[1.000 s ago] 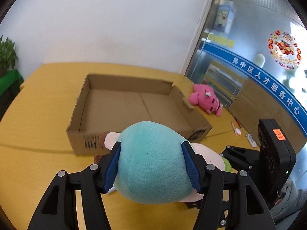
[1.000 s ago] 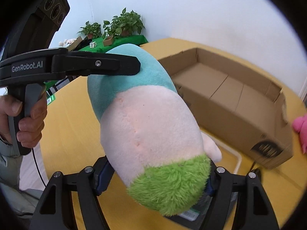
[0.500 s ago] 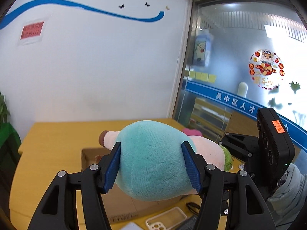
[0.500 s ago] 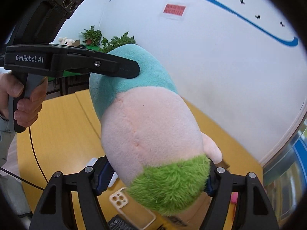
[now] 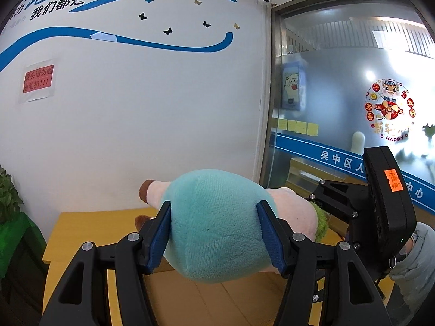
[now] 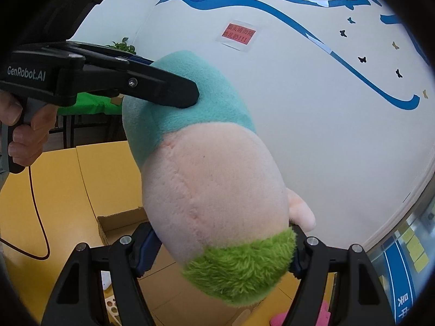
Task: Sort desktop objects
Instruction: 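Lift the plush pig with both grippers and carry it over the box, then lower the plush pig into the box and open both grippers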
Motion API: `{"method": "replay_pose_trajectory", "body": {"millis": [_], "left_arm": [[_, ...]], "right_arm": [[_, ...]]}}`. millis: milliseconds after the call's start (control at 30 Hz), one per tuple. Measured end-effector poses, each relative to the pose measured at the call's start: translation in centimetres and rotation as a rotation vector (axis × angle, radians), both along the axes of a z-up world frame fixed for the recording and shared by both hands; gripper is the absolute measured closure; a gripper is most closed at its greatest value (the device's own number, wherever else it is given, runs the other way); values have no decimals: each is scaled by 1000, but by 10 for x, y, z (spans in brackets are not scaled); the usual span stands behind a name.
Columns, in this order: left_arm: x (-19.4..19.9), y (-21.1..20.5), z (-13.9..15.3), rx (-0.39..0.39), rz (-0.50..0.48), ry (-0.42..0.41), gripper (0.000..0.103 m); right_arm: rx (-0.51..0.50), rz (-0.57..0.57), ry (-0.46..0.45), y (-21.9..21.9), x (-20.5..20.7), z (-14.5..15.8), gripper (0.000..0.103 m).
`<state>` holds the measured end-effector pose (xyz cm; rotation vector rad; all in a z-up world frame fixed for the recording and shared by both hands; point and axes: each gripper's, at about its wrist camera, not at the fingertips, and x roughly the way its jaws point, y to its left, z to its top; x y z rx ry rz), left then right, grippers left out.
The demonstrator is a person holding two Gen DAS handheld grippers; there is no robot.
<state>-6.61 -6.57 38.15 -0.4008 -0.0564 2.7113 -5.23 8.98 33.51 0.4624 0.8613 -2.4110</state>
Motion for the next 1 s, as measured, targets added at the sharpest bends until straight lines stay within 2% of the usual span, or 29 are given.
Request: {"method": "replay_pose_trajectory", "body": {"millis": [200, 500, 633, 833, 1000], "left_arm": [[-45, -12, -24, 3, 20, -48, 38], [-115, -24, -79, -8, 55, -134, 38], [-150, -30, -119, 2, 61, -187, 38], [-195, -37, -195, 16, 57, -298, 38], [-225, -38, -250, 18, 66, -372, 38]], "right_arm": [[9, 23, -28, -11, -44, -20, 29], [15, 32, -96, -24, -118, -81, 29], [17, 29, -131, -31, -152, -120, 29], [4, 30, -227, -28, -187, -201, 29], [46, -18, -240, -32, -211, -261, 29]]}}
